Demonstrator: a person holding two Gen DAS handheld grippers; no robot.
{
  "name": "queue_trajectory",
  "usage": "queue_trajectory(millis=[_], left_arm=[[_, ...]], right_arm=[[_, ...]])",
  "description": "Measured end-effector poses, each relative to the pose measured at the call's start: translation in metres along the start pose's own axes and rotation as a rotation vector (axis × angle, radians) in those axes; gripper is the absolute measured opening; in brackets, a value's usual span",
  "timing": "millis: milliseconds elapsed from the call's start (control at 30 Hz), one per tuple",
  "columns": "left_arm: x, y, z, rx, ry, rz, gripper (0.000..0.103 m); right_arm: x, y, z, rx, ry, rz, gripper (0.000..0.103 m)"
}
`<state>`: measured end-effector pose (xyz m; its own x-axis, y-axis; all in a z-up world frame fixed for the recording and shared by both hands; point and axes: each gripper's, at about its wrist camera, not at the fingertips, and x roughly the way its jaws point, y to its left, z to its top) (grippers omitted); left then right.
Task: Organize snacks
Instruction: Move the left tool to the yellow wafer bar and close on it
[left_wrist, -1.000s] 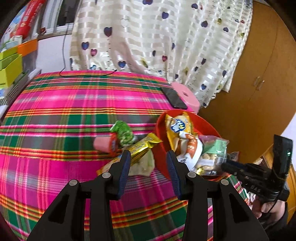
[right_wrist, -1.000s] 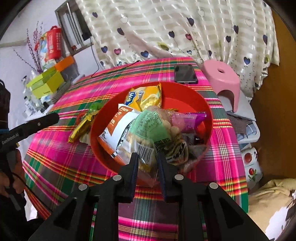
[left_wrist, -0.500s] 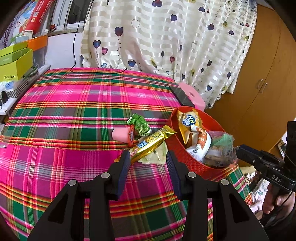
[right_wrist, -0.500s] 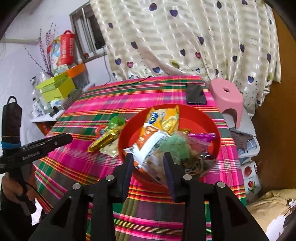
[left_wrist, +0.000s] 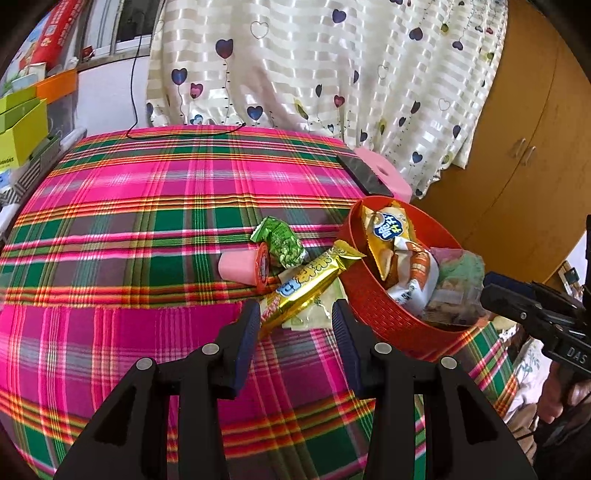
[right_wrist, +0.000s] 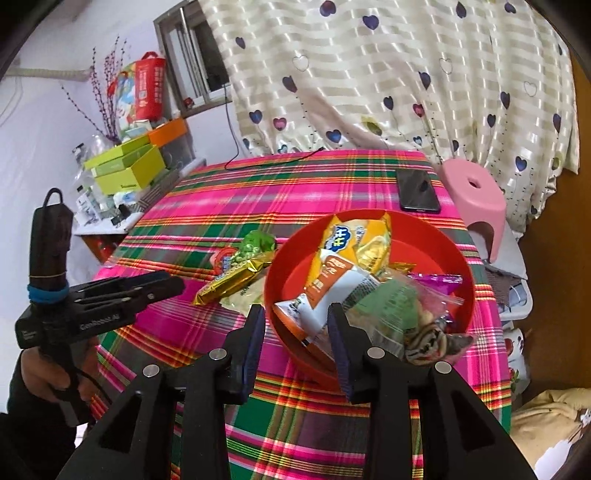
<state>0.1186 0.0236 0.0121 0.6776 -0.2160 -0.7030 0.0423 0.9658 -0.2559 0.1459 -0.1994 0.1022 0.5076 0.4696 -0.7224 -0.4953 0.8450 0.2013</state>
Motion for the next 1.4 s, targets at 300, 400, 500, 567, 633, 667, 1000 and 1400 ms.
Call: queue_trajectory(millis=[300,400,500,567,633,667,1000,1400], left_arm=[[0.035,0.002,0.012,0.040,0.045,-0.028,0.042],[0.045,0.001,0.016,0.058,0.056,-0.038,0.042],[0.054,-0.003,0.018,0.079,0.069,-0.050,0.042],[0.061,-0.005,0.019,0.093,0.084,-0.062,0.042],[0.069,-0.007,0.019,0.107,0.102,-0.058,0.042],[0.072,-0.006,0.019,0.103,0.106,-0.056,0.042],[0.074,-0.005,0.012,0.113,0.133,-0.032,0.042],[0.064,0.000,-0.004,0.049,0.147,-0.039,0.023]], right_arm=[[0.020,-0.002,0.006,0.003,0.024,0.023,0.033],[0.025,-0.005,0.007,0.008,0.029,0.025,0.033],[0.029,-0.008,0.007,0.016,0.033,0.026,0.033],[0.032,-0.010,0.007,0.021,0.038,0.026,0.033],[0.034,-0.011,0.007,0.026,0.043,0.027,0.033],[0.035,-0.011,0.007,0.027,0.045,0.028,0.033],[0.034,-0.012,0.006,0.031,0.043,0.036,0.033],[0.019,-0.007,-0.001,0.035,0.032,0.057,0.033]])
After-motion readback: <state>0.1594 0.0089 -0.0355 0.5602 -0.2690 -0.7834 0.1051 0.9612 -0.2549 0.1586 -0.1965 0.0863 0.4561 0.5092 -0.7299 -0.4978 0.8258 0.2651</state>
